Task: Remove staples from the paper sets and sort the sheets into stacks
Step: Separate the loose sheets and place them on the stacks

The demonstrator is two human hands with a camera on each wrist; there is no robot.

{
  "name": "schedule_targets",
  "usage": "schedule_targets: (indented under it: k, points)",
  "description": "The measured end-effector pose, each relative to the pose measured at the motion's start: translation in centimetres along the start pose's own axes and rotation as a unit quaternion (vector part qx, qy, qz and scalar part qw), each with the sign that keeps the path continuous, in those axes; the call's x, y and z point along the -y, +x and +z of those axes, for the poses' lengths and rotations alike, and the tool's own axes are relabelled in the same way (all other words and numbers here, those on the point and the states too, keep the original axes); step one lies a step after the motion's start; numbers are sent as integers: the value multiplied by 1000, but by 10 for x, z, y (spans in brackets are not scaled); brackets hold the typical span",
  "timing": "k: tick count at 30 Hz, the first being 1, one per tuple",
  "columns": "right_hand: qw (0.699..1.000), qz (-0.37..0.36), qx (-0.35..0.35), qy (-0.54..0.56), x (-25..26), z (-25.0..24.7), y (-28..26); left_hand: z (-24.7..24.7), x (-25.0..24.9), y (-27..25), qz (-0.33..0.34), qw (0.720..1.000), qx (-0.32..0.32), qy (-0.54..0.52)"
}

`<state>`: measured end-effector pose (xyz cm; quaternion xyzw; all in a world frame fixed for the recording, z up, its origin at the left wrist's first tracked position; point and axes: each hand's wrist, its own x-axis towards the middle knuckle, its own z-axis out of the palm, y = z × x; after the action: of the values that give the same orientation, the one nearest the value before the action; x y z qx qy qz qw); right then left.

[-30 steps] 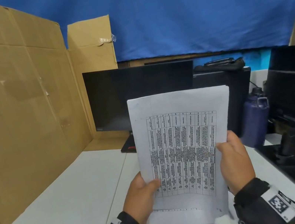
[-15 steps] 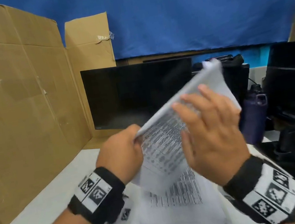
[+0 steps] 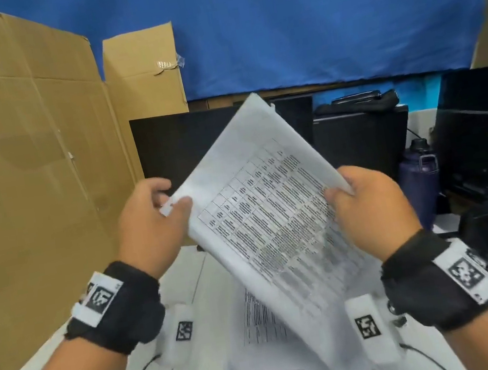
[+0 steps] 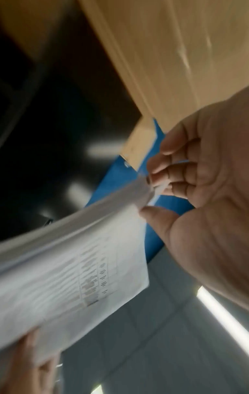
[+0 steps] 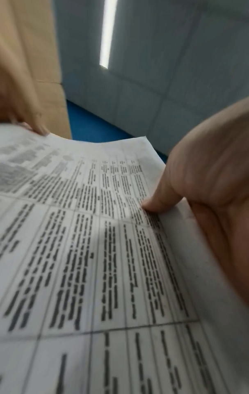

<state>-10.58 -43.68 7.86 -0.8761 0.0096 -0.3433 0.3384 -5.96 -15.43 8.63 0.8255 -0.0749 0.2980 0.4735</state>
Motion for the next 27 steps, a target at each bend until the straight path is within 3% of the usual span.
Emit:
schedule_targets:
  k: [2,5,7,10,12,21,27]
  points:
    - [997,41,-1,71,-6,10,-5,14,12,-13,-89,985,56,-134]
    - [984,99,-14,146,-12,24,-13,38,25,-36,-191,937,136,-259]
    - [973,122,-24,193,-16,30,-16,51,26,-49,-196,927,145,-286]
    - [954,131,-38,268,-20,39,-22,65,24,-56,-134,959,89,-233]
    - [943,127,-43,305,-26,44,-26,71,23,-58,-104,966,57,-228]
    - [913,184,-26,363,-60,76,-63,101,47,-98,-237,937,84,-243]
    - [894,185,-30,407,-58,71,-60,103,53,-98,-224,937,82,-256]
